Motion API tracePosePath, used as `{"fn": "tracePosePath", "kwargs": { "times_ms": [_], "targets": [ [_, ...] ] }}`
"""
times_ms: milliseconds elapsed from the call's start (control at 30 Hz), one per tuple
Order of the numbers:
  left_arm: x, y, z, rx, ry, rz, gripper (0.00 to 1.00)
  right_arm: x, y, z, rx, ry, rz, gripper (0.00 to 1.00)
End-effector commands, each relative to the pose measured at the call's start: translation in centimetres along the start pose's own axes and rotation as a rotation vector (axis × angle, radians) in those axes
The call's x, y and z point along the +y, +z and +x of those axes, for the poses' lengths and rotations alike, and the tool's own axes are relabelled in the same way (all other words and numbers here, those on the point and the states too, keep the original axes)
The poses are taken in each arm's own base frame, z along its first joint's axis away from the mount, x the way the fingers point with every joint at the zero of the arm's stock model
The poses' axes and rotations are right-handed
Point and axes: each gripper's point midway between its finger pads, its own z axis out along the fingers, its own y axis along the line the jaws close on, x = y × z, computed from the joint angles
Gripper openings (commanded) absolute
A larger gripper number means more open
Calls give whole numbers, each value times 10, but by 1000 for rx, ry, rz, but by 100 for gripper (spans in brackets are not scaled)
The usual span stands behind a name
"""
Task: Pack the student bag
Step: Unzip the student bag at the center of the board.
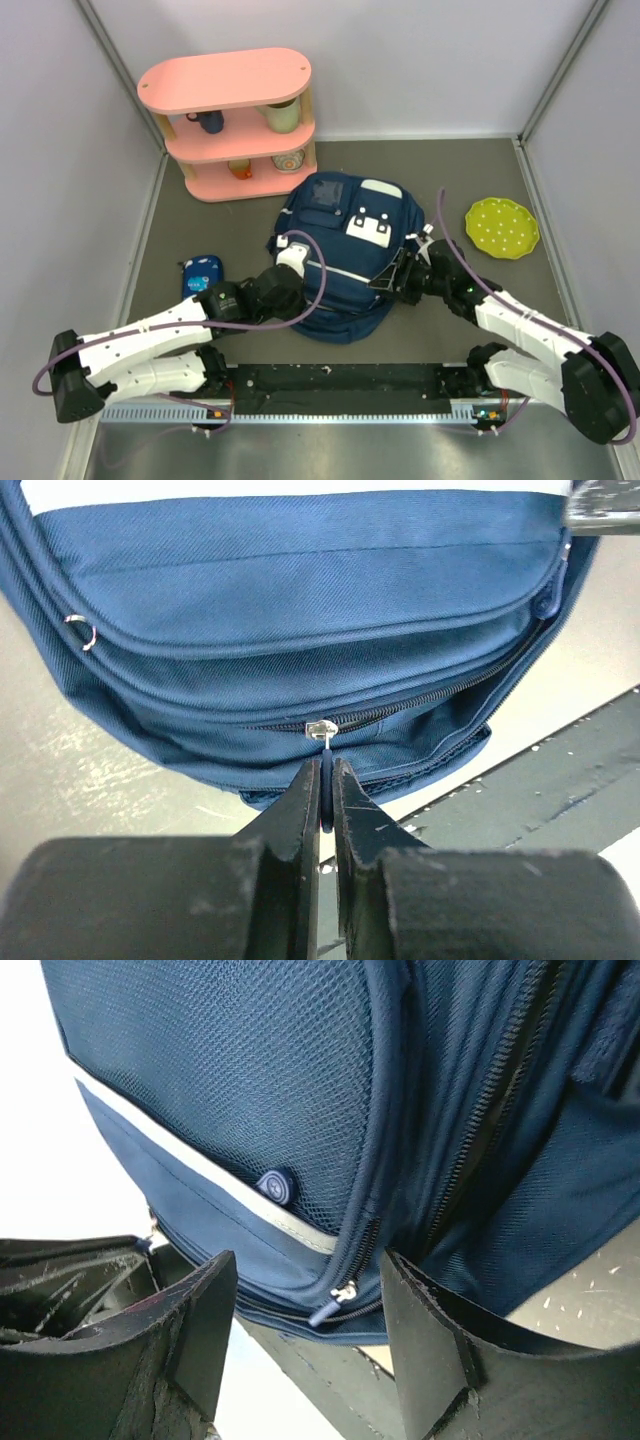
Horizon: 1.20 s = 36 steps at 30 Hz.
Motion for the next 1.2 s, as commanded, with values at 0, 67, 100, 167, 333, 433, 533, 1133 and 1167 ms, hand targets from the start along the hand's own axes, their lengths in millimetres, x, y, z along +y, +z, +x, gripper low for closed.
{"fn": "tracePosePath", "kwargs": {
  "times_ms": [0,67,100,167,333,433,533,1133,1167],
  "targets": [
    [-52,-12,-42,-108,14,188,0,39,-10,-11,-53,-9,-126,59],
    [-61,-11,-46,-110,21,208,0,57,-16,-5,-30,-40,-159,59],
    [-64,-11,-48,-113,21,214,0,54,-19,2,-6,-37,-125,59],
    [-70,-10,-51,-117,20,222,0,59,-24,8,10,-41,-117,58],
    [-76,-9,-55,-121,14,222,0,60,-46,16,-26,46,-131,58],
    [-81,-10,-58,-131,15,238,0,49,-50,22,-35,68,-90,58],
    [-86,-12,-62,-146,15,254,0,41,-44,26,-33,92,-92,59],
    [-97,-23,-73,-178,32,285,0,45,-7,41,-11,148,-39,55],
    [-97,-23,-73,-177,33,283,0,42,-6,35,-45,152,-24,54]
  ]
}}
